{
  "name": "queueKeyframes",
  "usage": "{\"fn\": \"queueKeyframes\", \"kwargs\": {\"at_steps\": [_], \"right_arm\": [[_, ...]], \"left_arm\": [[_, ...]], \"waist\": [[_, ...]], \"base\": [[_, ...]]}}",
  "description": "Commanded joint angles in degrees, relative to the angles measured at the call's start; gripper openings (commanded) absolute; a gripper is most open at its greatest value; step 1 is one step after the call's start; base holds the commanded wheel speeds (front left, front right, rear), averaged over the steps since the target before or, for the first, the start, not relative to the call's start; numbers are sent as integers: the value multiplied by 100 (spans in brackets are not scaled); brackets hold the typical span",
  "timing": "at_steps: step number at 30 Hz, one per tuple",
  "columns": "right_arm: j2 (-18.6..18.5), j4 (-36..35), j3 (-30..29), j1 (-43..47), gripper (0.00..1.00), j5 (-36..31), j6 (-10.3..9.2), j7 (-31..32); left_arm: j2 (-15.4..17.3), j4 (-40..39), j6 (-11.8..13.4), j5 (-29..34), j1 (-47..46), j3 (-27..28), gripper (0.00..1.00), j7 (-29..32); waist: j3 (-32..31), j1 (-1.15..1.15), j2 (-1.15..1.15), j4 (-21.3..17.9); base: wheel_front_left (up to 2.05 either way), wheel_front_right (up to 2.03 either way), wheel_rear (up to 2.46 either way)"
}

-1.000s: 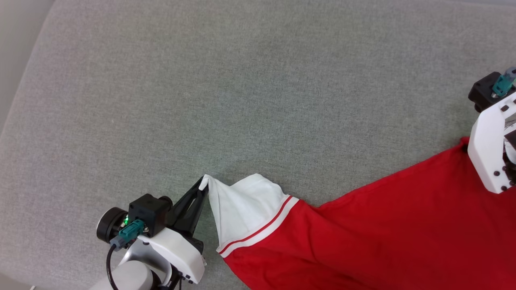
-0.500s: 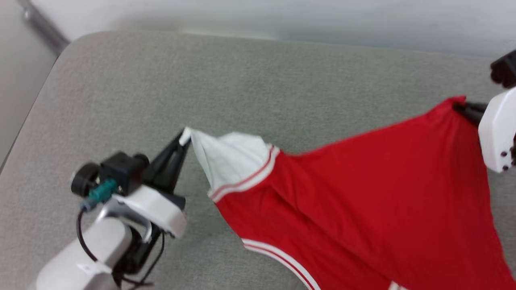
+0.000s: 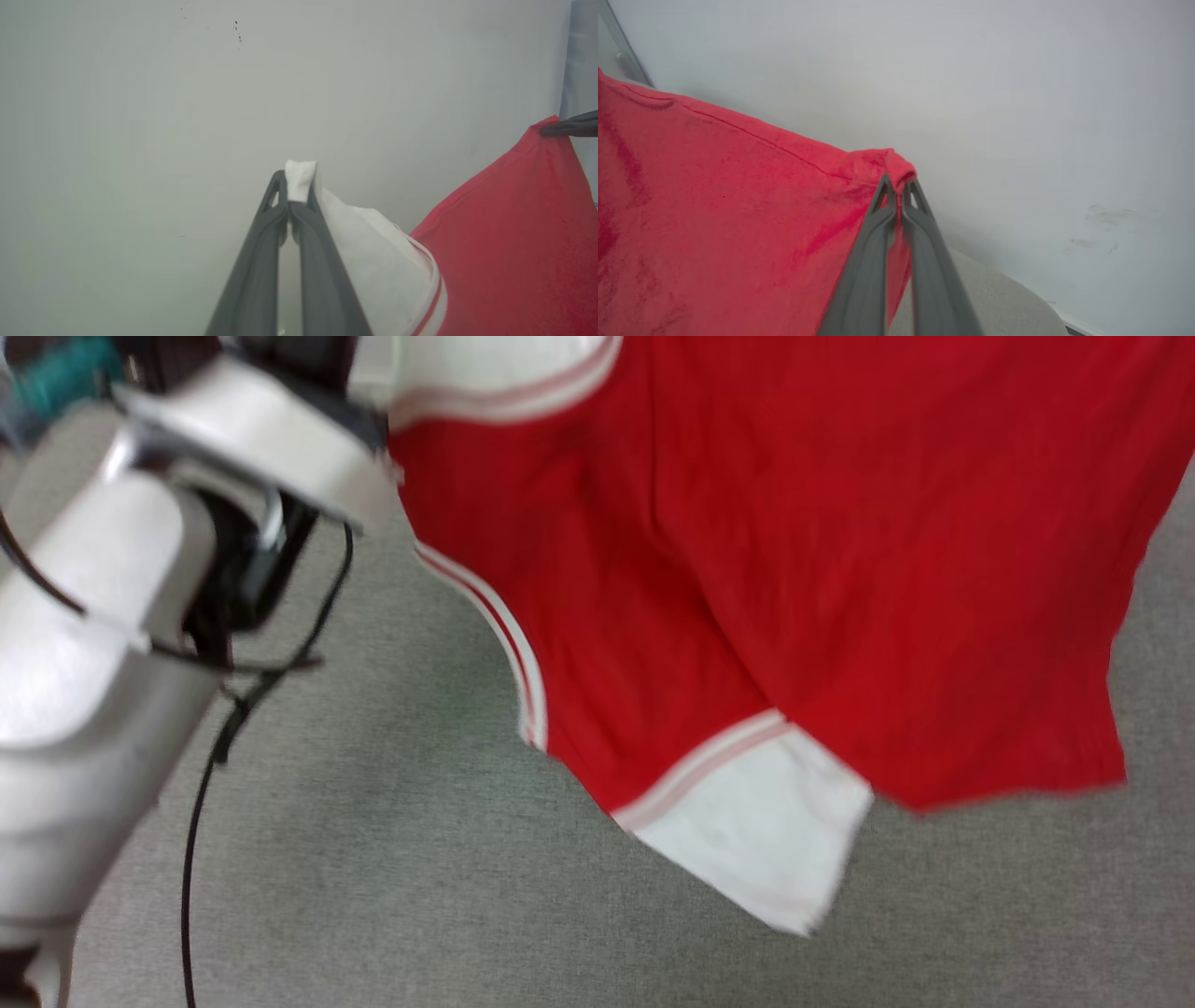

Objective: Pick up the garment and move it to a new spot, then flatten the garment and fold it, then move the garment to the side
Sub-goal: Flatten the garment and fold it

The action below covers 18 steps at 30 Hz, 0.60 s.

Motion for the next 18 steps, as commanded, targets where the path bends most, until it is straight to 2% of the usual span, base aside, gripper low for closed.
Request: {"fn": "queueKeyframes", "kwargs": {"at_steps": [1, 10, 18], "right_arm": [[131, 103, -78, -335, 0, -162, -3, -94], [627, 852, -209, -2067, 0, -1031, -2, -481], [903, 1597, -147, -3468, 0, -1498, -3, -849]], "left_arm": [[-98, 164, -91, 67, -423, 12, 0, 57], [-586, 1320, -602, 328, -2634, 36, 0, 220], [-852, 2315, -887, 536, -4176, 41, 0, 50]], "waist": [[272, 0, 0, -93], [820, 0, 0, -180], [1068, 0, 0, -165]], "base": [[0, 0, 0], [0, 0, 0], [0, 0, 0]]}}
